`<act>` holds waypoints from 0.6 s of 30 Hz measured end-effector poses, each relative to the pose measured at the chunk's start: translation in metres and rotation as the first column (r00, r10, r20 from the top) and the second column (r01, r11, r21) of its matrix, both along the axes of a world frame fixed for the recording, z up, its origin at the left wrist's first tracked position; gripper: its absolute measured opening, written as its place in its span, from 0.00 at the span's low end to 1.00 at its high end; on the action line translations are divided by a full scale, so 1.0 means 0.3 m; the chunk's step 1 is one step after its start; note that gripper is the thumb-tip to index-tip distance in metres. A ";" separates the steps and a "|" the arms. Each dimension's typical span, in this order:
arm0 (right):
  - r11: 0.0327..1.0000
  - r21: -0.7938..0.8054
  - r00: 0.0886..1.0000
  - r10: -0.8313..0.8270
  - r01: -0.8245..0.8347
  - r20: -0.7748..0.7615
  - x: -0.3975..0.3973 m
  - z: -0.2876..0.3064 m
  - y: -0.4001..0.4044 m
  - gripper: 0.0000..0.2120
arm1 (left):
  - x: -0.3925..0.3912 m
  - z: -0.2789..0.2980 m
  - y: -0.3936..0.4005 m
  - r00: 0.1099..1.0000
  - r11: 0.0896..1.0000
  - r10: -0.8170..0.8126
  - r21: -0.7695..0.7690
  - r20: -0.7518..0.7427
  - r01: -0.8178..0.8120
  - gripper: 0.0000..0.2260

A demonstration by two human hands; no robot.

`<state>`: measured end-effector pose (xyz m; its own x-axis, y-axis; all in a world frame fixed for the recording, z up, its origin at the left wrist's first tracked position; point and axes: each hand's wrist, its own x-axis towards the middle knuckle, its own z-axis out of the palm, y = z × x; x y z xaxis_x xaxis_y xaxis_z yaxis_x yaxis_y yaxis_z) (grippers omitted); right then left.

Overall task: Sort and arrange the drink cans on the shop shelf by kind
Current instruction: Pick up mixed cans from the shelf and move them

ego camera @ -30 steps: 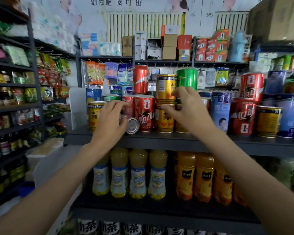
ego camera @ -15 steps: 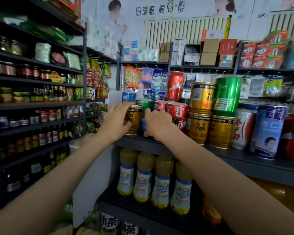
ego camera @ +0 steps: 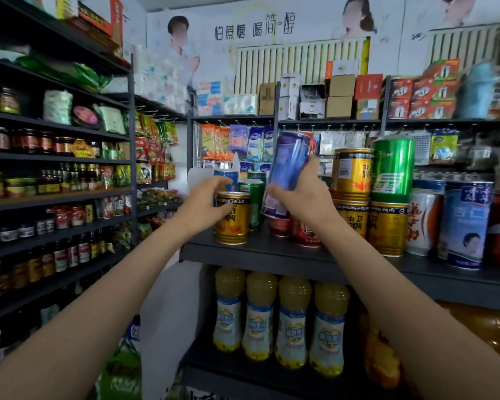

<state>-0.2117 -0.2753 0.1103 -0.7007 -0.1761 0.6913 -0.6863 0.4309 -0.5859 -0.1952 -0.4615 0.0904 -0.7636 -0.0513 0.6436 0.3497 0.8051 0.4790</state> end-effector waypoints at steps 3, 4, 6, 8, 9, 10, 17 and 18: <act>0.999 0.018 0.990 0.026 -0.029 0.140 -0.022 -0.031 -0.036 0.30 | -0.011 0.012 -0.021 0.997 0.994 -0.053 0.100 0.057 0.047 0.25; 0.999 0.029 0.981 0.019 -0.025 0.193 -0.035 -0.046 -0.049 0.31 | -0.013 0.015 -0.029 0.994 0.992 -0.078 0.105 0.082 0.069 0.26; 1.000 0.021 0.958 0.006 -0.013 0.287 -0.054 -0.067 -0.069 0.31 | -0.021 0.021 -0.047 0.985 0.990 -0.112 0.097 0.131 0.100 0.28; 1.000 0.024 0.944 -0.016 0.008 0.328 -0.070 -0.076 -0.085 0.31 | -0.034 0.025 -0.063 0.978 0.989 -0.137 0.082 0.159 0.125 0.29; 0.999 0.029 0.941 -0.028 0.020 0.337 -0.078 -0.079 -0.090 0.30 | -0.042 0.026 -0.069 0.974 0.987 -0.151 0.075 0.171 0.140 0.29; 0.998 0.046 0.939 -0.048 0.035 0.339 -0.085 -0.083 -0.095 0.30 | -0.049 0.026 -0.074 0.971 0.986 -0.162 0.068 0.178 0.152 0.29; 0.944 0.218 0.942 -0.287 0.248 0.171 -0.104 -0.112 -0.131 0.26 | -0.100 0.020 -0.094 0.954 0.973 -0.230 0.081 0.193 0.218 0.32; 0.934 0.218 0.938 -0.318 0.284 0.138 -0.105 -0.120 -0.134 0.26 | -0.105 0.019 -0.095 0.955 0.973 -0.229 0.076 0.191 0.218 0.32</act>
<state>-0.2432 -0.3154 0.0743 -0.8443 -0.0561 0.5329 -0.4053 0.7173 -0.5668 -0.2268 -0.4901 0.0961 -0.8710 0.1048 0.4801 0.4119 0.6885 0.5970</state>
